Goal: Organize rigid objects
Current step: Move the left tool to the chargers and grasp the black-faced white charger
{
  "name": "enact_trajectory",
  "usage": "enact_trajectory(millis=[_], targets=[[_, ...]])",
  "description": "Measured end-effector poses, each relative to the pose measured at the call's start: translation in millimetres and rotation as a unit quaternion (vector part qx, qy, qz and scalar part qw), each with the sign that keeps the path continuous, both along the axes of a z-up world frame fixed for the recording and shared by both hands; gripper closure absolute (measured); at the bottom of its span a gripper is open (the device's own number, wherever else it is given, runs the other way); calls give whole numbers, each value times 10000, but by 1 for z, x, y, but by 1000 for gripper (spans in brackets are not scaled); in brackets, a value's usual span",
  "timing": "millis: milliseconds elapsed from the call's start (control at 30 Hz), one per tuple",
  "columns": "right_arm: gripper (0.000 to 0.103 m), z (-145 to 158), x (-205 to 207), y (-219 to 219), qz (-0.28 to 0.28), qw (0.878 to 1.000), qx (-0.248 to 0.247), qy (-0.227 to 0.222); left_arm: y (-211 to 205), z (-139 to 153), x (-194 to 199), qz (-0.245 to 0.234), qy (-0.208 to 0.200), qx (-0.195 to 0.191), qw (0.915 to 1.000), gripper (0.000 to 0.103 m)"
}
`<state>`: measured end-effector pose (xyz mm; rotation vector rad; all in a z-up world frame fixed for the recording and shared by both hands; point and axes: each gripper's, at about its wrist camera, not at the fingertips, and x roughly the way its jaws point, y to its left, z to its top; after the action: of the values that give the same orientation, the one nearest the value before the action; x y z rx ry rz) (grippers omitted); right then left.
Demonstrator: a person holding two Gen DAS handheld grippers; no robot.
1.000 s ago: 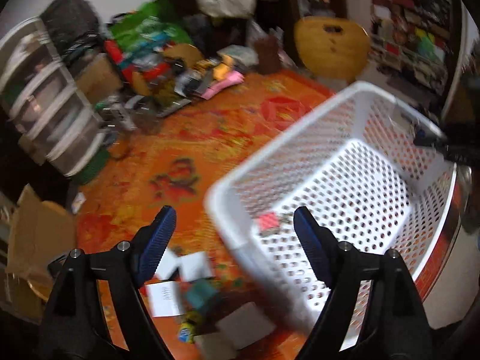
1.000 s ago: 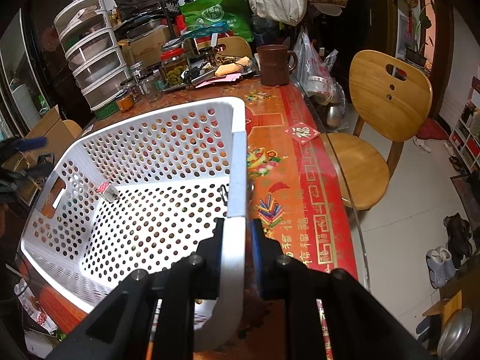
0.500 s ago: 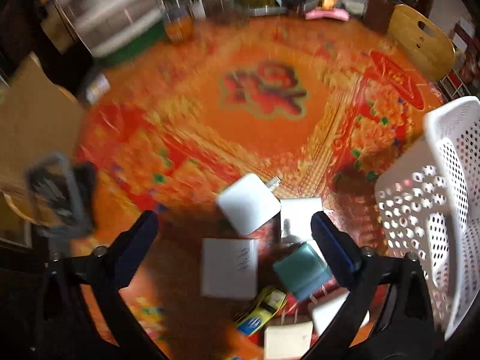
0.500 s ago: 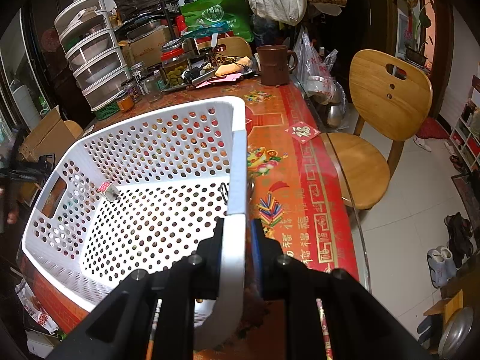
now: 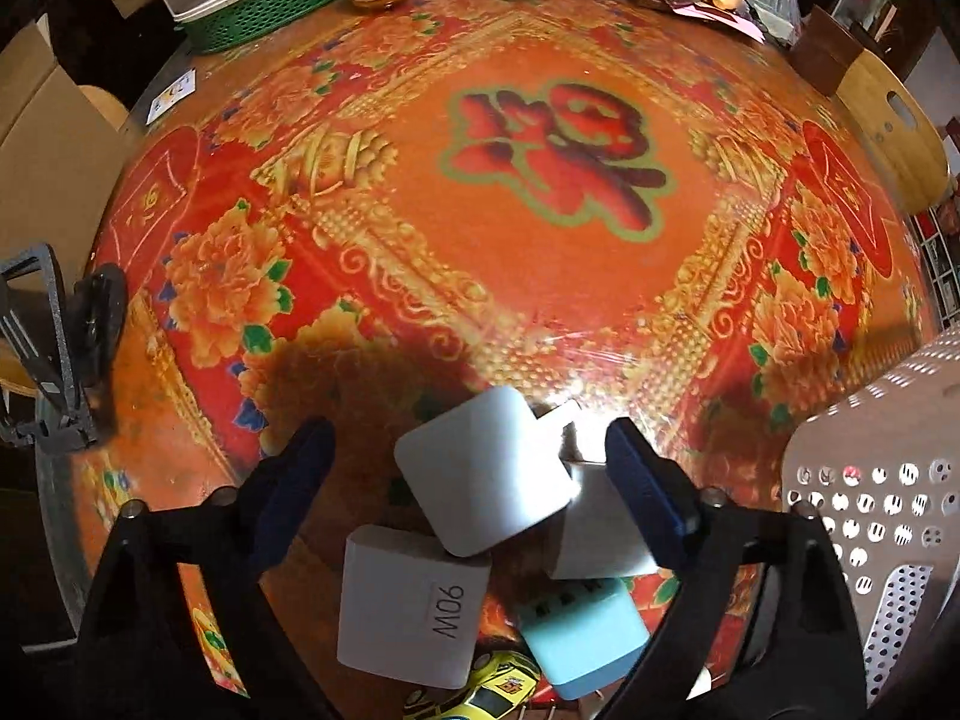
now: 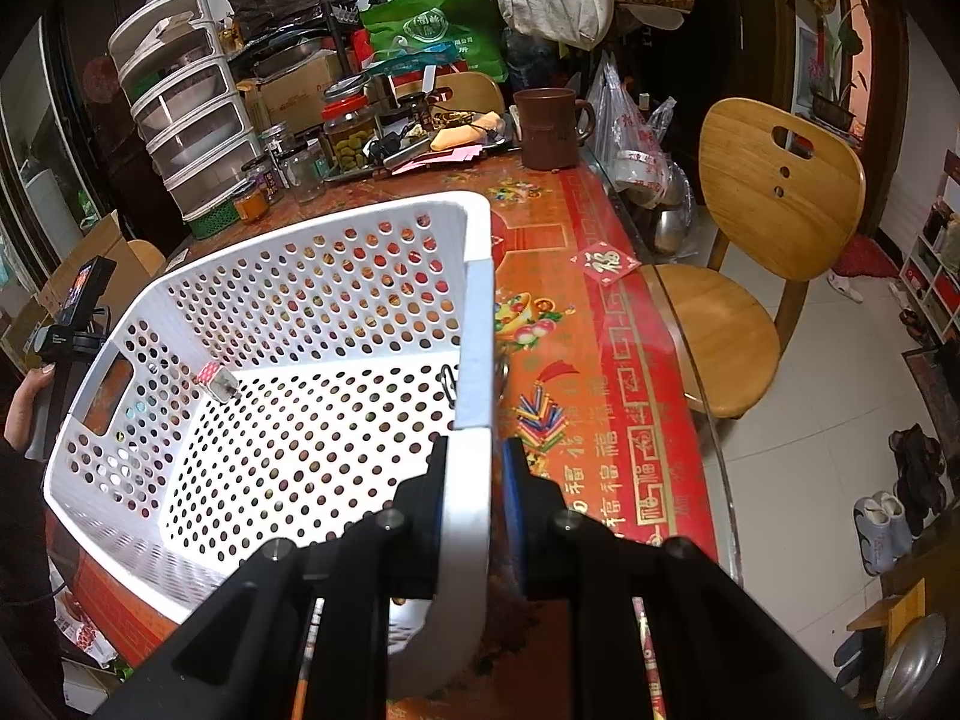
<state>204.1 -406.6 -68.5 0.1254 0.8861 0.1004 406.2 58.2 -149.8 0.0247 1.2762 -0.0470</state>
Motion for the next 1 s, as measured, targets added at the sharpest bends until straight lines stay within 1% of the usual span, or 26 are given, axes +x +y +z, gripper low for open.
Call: enact_trajectory(millis=[233,267,300,333,400,533,667,767,1000], targets=[[89,0,1,0,-1,10000,-20,14,2,-4,-1,42,-3,-80,10000,20],[89,0,1,0,-1,10000,-22,14,2,-4,-1,49,-4,-79,10000,23],[89,0,1,0,-2,10000,-25,14,2,-3,-1,58,-14,-88,9999,28],[89,0,1,0,-4,10000,-24,11,2,-3,-2,54,-10,-155,9999,31],[89,0,1,0,-7,10000,-27,12,3,-3,-3,57,-2,-313,9995,44],[89,1,0,1,-8,10000,-50,12,0,-2,-3,57,-29,-228,9997,45],[89,1,0,1,-11,10000,-51,12,0,-1,-5,33,-114,-276,9995,45],[89,1,0,1,-8,10000,-56,12,2,5,-8,46,-273,-390,9989,45],[89,1,0,1,-14,10000,-67,18,1,26,-18,-37,-660,-341,9972,46]])
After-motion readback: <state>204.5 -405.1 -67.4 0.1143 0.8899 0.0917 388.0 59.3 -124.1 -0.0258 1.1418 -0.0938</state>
